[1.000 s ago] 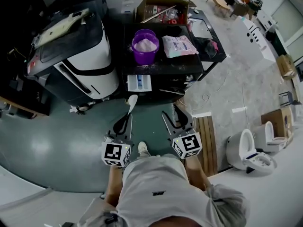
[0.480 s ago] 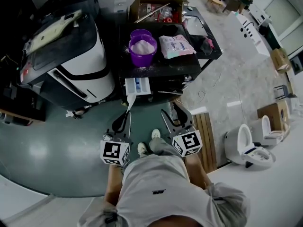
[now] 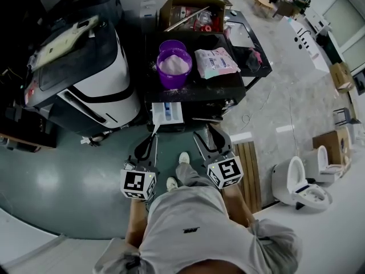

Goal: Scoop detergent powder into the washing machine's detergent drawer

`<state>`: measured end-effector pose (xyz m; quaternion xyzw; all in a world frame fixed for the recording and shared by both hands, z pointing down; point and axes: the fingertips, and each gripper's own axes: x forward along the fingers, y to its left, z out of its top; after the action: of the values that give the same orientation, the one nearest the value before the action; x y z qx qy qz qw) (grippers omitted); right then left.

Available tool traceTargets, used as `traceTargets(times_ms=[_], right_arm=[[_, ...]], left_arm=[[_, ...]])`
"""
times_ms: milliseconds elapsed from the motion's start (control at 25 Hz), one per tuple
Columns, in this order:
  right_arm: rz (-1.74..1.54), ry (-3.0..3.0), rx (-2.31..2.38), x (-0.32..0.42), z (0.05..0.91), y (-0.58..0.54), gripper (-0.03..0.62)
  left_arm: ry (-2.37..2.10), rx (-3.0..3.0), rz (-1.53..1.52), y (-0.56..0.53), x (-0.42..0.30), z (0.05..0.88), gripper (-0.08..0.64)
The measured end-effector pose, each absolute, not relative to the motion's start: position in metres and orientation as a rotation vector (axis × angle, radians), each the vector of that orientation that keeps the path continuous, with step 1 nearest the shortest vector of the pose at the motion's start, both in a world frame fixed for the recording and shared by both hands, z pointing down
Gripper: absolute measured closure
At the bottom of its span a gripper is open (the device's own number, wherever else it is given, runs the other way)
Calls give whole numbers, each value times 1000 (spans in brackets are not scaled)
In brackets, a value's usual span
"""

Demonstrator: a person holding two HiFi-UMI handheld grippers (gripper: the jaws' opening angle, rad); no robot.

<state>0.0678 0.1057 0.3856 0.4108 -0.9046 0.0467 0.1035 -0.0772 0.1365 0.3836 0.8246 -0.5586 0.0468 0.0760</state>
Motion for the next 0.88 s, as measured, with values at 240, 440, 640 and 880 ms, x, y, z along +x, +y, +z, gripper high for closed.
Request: traceTargets(times_ms=[240,440,640,880], right_arm=[[131,-2689,1185,69,388,63,403],[147,-2701,1162,77,389,30,403],[160,-2723,1113,81,390,0,403],[183,-2760,1036,88,393,-36,403]], left_arm=[[-1695,2461,148,95,-74,387,543],[-1715,2445,164,63,-66,387,543],[-1751,2407,182,36,-61,388,543],[-1811,2350,221,9,-52,386,543]])
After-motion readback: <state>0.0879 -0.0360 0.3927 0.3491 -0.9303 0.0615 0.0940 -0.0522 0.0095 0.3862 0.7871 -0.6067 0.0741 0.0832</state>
